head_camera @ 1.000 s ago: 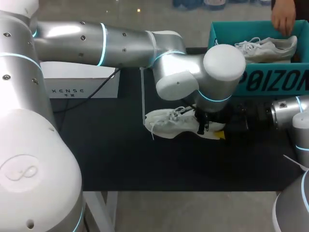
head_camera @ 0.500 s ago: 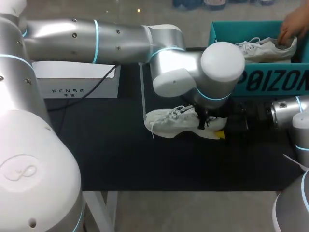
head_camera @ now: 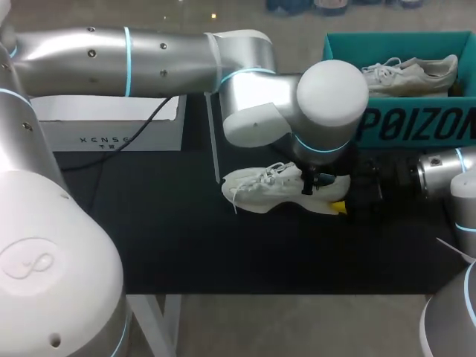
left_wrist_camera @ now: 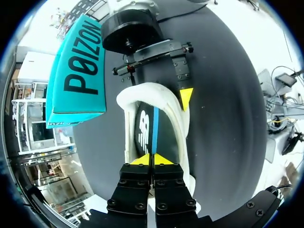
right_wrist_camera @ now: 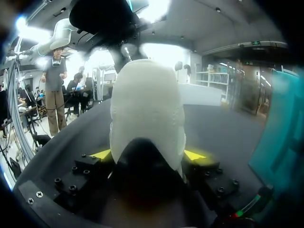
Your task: Take the shoe out of the shoebox, open the shoe tongue, remove and reinsert the insole, then place the shoe into the shoebox
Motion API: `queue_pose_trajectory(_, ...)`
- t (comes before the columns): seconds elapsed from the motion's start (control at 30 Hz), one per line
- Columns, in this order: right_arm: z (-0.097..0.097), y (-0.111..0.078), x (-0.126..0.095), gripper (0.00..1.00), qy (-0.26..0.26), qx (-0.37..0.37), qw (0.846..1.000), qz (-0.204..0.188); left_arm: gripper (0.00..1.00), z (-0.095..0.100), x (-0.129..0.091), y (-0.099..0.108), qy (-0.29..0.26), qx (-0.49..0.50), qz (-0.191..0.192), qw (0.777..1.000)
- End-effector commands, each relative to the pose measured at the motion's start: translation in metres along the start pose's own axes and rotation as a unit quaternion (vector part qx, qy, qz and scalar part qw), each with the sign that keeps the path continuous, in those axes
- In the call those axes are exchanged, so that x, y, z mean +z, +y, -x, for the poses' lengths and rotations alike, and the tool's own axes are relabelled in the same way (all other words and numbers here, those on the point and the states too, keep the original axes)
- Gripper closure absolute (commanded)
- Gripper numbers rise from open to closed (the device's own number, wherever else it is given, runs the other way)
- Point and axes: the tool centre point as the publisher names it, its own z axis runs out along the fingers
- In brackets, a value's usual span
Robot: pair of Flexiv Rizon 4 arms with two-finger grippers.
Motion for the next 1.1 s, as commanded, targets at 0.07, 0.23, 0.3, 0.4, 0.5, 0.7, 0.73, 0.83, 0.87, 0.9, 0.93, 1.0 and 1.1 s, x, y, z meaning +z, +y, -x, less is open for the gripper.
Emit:
queue_pose_trajectory(0.07,0.000,-0.003,0.003,1.00,0.000,0.000,1.000,-0.001,1.00,0.000,-0.016,0.010,-0.016,-0.014,-0.005,1.000)
queue_pose_trajectory(0.23,0.000,-0.003,0.003,1.00,0.000,0.000,1.000,-0.001,1.00,0.003,-0.030,0.015,-0.030,-0.035,-0.025,0.999)
queue_pose_trajectory(0.3,0.000,-0.003,0.003,1.00,0.000,0.000,1.000,-0.001,1.00,0.004,-0.035,0.016,-0.036,-0.039,-0.031,0.998)
queue_pose_trajectory(0.4,0.000,-0.003,0.003,1.00,0.000,0.000,1.000,-0.001,1.00,0.005,-0.041,0.016,-0.043,-0.043,-0.037,0.997)
queue_pose_trajectory(0.5,0.000,-0.003,0.003,1.00,0.000,0.000,1.000,-0.001,1.00,0.004,-0.044,0.017,-0.045,-0.047,-0.040,0.997)
queue_pose_trajectory(0.7,0.000,-0.003,0.003,1.00,0.000,0.000,1.000,-0.001,1.00,0.002,-0.045,0.018,-0.047,-0.061,-0.049,0.996)
queue_pose_trajectory(0.73,0.000,-0.003,0.003,1.00,0.000,0.000,1.000,-0.001,1.00,0.002,-0.046,0.017,-0.048,-0.061,-0.051,0.996)
queue_pose_trajectory(0.83,0.000,-0.003,0.003,1.00,0.000,0.000,1.000,-0.001,1.00,0.002,-0.045,0.008,-0.049,-0.056,-0.059,0.995)
queue_pose_trajectory(0.87,0.000,-0.003,0.003,1.00,0.000,0.000,1.000,-0.001,1.00,0.002,-0.045,0.005,-0.048,-0.053,-0.062,0.996)
queue_pose_trajectory(0.9,0.000,-0.003,0.003,1.00,0.000,0.000,1.000,-0.001,1.00,0.001,-0.044,0.001,-0.048,-0.049,-0.065,0.996)
queue_pose_trajectory(0.93,0.000,-0.003,0.003,1.00,0.000,0.000,1.000,-0.001,1.00,0.001,-0.043,-0.002,-0.047,-0.046,-0.067,0.996)
queue_pose_trajectory(1.0,0.000,-0.003,0.003,1.00,0.000,0.000,1.000,-0.001,1.00,0.000,-0.040,-0.009,-0.044,-0.041,-0.072,0.996)
queue_pose_trajectory(1.1,0.000,-0.003,0.003,1.00,0.000,0.000,1.000,-0.001,1.00,-0.003,-0.038,-0.021,-0.041,-0.032,-0.086,0.995)
